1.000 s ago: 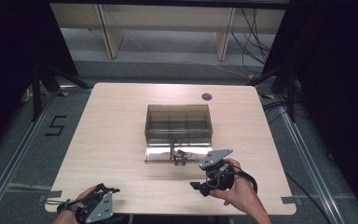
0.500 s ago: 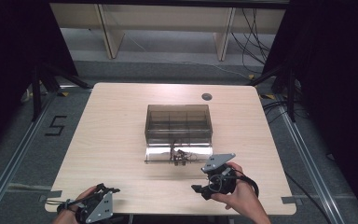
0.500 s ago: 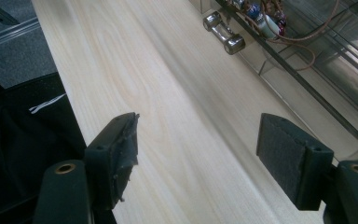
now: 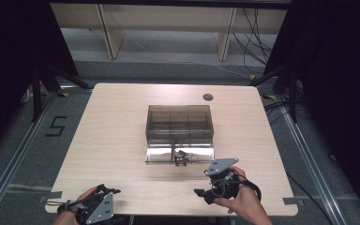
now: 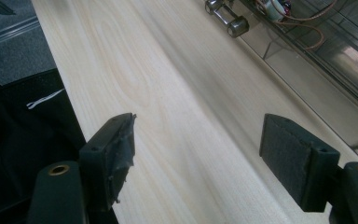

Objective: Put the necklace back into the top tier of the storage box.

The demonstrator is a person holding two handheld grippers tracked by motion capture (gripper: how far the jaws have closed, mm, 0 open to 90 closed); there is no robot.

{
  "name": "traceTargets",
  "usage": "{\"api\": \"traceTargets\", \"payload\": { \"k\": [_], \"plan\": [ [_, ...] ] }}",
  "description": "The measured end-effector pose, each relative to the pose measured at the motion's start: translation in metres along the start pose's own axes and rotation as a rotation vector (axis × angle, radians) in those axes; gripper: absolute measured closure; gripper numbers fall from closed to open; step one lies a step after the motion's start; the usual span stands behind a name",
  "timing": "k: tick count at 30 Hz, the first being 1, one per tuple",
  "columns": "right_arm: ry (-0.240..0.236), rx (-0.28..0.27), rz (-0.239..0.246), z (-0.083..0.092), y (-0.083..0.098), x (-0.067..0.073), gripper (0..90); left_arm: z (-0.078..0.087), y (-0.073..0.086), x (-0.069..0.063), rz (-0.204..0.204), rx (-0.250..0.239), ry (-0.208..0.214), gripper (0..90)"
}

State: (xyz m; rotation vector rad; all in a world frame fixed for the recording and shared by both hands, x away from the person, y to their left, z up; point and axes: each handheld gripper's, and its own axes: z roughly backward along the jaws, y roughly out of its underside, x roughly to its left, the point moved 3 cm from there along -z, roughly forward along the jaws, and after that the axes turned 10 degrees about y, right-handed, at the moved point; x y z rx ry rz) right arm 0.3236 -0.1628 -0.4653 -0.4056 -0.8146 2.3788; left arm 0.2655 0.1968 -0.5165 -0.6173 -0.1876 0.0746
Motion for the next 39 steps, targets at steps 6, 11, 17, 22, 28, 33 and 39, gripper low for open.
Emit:
{"api": "traceTargets", "payload": {
  "k": [6,11,17,22,28,33,39],
  "plan": [
    [0.002,0.001,0.001,-0.002,0.005,0.001,27.7,0.000,0.000,0.000,-0.002,0.000,-0.002,17.9],
    [0.003,-0.005,-0.018,-0.004,0.008,0.003,27.7,0.000,0.000,-0.001,0.006,-0.011,0.001,17.9],
    [0.004,-0.004,-0.023,-0.003,0.013,0.003,27.7,0.000,0.000,-0.001,0.007,-0.014,0.000,17.9],
    [-0.005,-0.014,-0.029,-0.006,0.018,0.004,27.7,0.000,0.000,0.000,0.007,-0.014,-0.001,17.9],
    [0.000,-0.013,-0.037,-0.006,0.026,0.005,27.2,-0.001,0.000,0.000,0.009,-0.024,-0.019,17.9],
    [-0.007,-0.040,-0.072,-0.007,0.031,0.004,24.9,0.000,0.000,-0.001,0.005,-0.015,0.000,17.9],
    [0.009,-0.042,-0.099,-0.008,0.038,0.003,24.4,0.000,0.000,0.000,0.002,-0.010,0.000,17.9]
  ]
}}
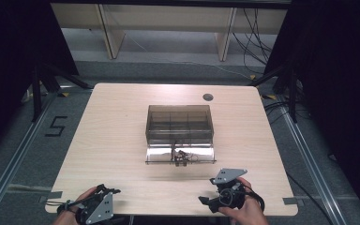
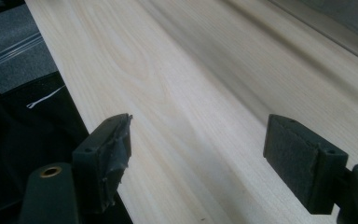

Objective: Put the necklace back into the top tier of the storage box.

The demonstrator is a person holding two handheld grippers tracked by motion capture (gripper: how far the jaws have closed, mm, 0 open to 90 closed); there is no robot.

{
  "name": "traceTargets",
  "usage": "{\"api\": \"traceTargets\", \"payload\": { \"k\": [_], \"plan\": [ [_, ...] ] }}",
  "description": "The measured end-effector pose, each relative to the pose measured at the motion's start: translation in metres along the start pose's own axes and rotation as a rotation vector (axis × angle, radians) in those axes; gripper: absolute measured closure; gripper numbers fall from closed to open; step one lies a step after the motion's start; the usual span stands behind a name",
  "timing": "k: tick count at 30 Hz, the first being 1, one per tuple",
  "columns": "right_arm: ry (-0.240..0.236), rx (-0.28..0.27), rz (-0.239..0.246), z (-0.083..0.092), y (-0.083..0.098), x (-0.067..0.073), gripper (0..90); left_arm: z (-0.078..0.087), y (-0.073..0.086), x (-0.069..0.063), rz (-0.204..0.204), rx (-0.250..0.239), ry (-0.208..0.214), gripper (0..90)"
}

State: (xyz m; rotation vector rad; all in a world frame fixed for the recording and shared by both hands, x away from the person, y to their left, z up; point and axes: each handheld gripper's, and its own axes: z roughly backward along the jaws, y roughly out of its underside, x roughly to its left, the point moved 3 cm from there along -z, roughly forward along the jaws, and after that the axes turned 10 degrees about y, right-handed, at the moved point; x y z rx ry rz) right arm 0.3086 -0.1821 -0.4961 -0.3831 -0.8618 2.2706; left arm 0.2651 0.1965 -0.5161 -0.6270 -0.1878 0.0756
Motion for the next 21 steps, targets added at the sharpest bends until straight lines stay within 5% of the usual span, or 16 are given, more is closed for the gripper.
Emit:
{"api": "traceTargets", "payload": {
  "k": [21],
  "plan": [
    [0.035,-0.024,-0.009,0.002,0.019,0.003,23.2,0.000,0.000,-0.001,0.001,0.008,0.003,17.9]
  ]
}}
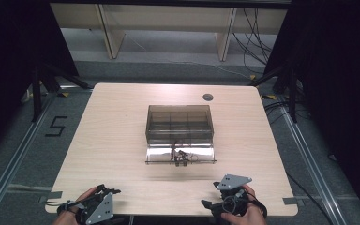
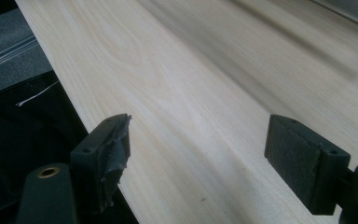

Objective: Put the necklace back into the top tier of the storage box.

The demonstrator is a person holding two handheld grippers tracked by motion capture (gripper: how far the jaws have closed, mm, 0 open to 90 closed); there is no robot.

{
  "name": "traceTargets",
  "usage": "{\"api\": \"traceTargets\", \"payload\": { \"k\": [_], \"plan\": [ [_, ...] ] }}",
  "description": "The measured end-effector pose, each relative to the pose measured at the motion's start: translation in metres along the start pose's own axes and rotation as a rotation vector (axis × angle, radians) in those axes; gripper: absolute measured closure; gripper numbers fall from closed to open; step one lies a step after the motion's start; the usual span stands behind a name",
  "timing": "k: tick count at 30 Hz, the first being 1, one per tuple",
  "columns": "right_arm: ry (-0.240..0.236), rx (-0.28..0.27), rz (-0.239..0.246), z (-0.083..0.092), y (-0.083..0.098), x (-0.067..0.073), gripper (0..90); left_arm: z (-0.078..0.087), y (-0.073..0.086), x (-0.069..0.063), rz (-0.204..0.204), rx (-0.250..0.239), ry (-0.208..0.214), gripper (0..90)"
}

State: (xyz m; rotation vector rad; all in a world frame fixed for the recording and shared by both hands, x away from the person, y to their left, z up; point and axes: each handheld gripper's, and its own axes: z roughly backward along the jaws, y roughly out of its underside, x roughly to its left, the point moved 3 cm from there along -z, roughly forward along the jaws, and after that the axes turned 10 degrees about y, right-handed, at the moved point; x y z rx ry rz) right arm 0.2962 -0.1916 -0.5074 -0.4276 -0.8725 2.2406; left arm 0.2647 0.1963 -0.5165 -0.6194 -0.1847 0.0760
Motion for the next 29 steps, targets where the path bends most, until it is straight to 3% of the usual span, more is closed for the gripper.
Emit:
{"api": "traceTargets", "payload": {
  "k": [2,4,11,13,15,19,20,22,29],
  "plan": [
    [-0.001,0.003,0.002,-0.0002,0.0018,0.0009,23.2,-0.0006,0.0000,0.0008,-0.012,0.010,0.018,17.9],
    [0.011,0.000,0.002,-0.0002,0.0031,0.0019,23.2,-0.0025,0.0000,0.0006,-0.011,0.002,-0.020,17.9],
    [0.012,0.011,0.008,0.0003,0.0063,0.0059,22.0,-0.0026,0.0001,0.0005,-0.010,0.002,-0.017,17.9],
    [0.017,-0.001,0.003,-0.0005,0.0070,0.0080,22.0,-0.0032,-0.0002,-0.0013,0.009,-0.018,-0.008,17.9],
    [0.020,0.001,0.021,0.0006,0.0070,0.0083,22.2,-0.0010,0.0001,0.0005,-0.013,0.009,-0.026,17.9],
    [0.019,-0.004,0.027,0.0018,0.0076,0.0092,22.2,-0.0003,0.0001,0.0007,-0.013,0.011,0.000,17.9],
    [0.023,-0.010,0.005,0.0011,0.0081,0.0102,22.1,-0.0004,0.0001,0.0007,-0.012,0.012,0.002,17.9],
    [0.023,-0.004,0.025,0.0018,0.0082,0.0084,22.2,-0.0011,0.0001,0.0004,-0.012,0.003,-0.009,17.9],
    [0.030,-0.011,0.018,-0.0008,0.0093,0.0075,22.4,-0.0010,0.0000,0.0005,-0.011,-0.003,-0.009,17.9]
  ]
}}
